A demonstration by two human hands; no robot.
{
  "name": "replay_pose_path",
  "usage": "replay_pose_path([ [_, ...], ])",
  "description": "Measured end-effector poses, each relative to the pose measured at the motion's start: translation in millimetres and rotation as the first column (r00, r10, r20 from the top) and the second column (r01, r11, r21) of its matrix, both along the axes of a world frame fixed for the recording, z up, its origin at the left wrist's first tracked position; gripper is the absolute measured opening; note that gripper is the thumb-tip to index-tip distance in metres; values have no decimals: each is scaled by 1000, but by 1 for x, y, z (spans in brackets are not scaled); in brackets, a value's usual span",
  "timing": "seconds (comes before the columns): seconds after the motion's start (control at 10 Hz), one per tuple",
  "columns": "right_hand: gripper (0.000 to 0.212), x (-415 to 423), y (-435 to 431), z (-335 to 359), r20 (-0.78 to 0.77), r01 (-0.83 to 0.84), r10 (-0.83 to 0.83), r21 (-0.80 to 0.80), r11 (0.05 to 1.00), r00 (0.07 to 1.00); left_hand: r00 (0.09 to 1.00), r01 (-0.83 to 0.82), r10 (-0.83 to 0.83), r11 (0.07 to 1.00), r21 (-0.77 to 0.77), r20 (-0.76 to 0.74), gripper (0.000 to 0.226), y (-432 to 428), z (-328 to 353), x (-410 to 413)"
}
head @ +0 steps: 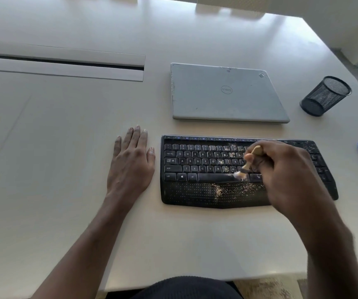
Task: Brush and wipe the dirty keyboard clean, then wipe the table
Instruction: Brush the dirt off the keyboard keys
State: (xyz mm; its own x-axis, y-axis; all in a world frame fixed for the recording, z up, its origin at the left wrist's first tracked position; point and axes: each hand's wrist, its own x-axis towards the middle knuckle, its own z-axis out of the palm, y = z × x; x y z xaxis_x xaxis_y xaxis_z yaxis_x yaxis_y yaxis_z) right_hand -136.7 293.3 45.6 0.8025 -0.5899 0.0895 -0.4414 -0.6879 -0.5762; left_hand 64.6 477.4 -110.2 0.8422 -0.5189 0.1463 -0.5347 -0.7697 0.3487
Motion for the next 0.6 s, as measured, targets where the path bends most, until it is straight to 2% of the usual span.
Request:
replay_pose_path([
  [0.1, 10, 9, 10, 1, 25, -66, 65, 35, 997, 998, 1000, -1, 1, 1000, 0, 1, 58, 0, 0, 0],
  [0.2, 10, 20, 15, -7, 15, -121, 120, 139, 983, 993, 1000, 3, -3, 1000, 4, 6, 58, 0, 0, 0],
  [0.3, 10, 16, 5, -11, -36, -76, 77, 43, 996, 996, 1000, 4, -4, 1000, 3, 7, 57, 0, 0, 0],
  [0.4, 11, 3, -13, -6, -64, 70, -69, 13, 997, 996, 1000, -3, 3, 1000, 0, 2, 57, 0, 0, 0],
  [0.5, 12, 0, -13, 0, -27, 95, -96, -23, 995, 995, 1000, -1, 1, 1000, 1, 3, 57, 0, 0, 0],
  [0.6, 11, 13, 7, 0, 26, -39, 39, -9, 999, 999, 1000, 1, -1, 1000, 4, 6, 57, 0, 0, 0],
])
